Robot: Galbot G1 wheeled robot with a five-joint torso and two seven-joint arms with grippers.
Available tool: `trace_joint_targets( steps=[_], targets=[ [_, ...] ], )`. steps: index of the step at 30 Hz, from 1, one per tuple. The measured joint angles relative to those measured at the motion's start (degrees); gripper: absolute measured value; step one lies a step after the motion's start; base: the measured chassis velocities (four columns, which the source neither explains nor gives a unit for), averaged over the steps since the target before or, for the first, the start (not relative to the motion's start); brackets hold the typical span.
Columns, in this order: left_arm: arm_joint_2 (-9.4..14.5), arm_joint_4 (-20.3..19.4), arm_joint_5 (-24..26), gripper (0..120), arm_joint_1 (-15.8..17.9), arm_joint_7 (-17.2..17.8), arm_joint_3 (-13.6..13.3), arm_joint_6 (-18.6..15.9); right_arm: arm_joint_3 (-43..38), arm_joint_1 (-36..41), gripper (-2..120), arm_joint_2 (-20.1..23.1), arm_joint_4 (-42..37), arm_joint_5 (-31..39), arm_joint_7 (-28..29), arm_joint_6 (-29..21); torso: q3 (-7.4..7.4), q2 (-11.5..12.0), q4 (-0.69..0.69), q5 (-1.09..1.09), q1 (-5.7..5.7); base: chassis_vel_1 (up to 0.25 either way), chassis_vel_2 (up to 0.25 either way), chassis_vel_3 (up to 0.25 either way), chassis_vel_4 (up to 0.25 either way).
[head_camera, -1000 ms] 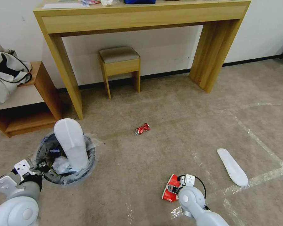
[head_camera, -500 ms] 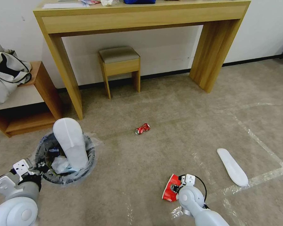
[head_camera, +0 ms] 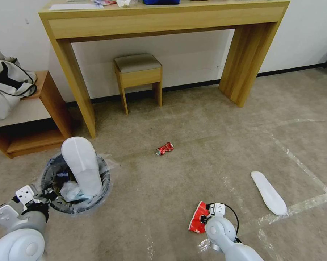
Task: Pick up the trash bin and place the garbage on the floor into it.
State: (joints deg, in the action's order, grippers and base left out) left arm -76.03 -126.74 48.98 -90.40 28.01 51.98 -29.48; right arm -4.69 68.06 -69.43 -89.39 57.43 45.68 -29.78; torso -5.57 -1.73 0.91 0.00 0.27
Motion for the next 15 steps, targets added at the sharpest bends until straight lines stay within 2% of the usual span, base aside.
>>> trace_joint_targets(
  steps=[1, 2, 3, 10, 12, 14, 15],
  targets=[
    [-0.1, -0.1, 0.0, 0, 0.0, 0.0, -0.1, 0.0, -0.1, 0.1, 7, 0.2, -0.1, -0.2, -0.1, 0.1, 0.0, 0.0, 0.0, 0.0, 0.0, 0.0, 0.0, 0.0, 0.0],
    [-0.1, -0.1, 0.0, 0, 0.0, 0.0, -0.1, 0.0, -0.1, 0.1, 7, 0.2, -0.1, -0.2, -0.1, 0.1, 0.0, 0.0, 0.0, 0.0, 0.0, 0.0, 0.0, 0.0, 0.0],
    [-0.1, -0.1, -0.1, 0, 0.0, 0.0, -0.1, 0.0, -0.2, 0.2, 1, 0.4, -0.2, -0.4, -0.4, 0.5, 0.0, 0.0, 0.0, 0.0, 0.0, 0.0, 0.0, 0.0, 0.0],
    [0.0, -0.5, -0.1, 0, -0.2, 0.0, -0.2, -0.2, -2.6, 0.8, 0, 2.9, -2.5, -2.2, -2.9, 3.4, 0.0, 0.0, 0.01, 0.0, 0.0, 0.0, 0.0, 0.0, 0.0],
    [0.3, -0.9, 0.3, 0, -0.4, 0.0, -0.3, -0.3, -4.3, 0.6, 0, 4.5, -4.5, -3.1, -5.5, 6.5, 0.0, 0.0, 0.01, 0.0, 0.0, 0.0, 0.0, 0.0, 0.0],
    [0.4, -1.0, 0.4, 0, -0.5, 0.0, -0.4, -0.4, -5.0, 0.4, 0, 5.1, -5.5, -3.1, -6.4, 7.5, 0.0, 0.0, 0.01, 0.01, 0.0, 0.0, 0.0, 0.0, 0.0],
    [0.5, -1.3, 0.6, 0, -0.5, 0.0, -0.5, -0.5, -6.3, 0.0, 0, 6.5, -7.9, -3.0, -8.7, 10.1, 0.0, 0.0, 0.0, 0.01, 0.0, 0.0, 0.0, 0.0, 0.0]
  ],
)
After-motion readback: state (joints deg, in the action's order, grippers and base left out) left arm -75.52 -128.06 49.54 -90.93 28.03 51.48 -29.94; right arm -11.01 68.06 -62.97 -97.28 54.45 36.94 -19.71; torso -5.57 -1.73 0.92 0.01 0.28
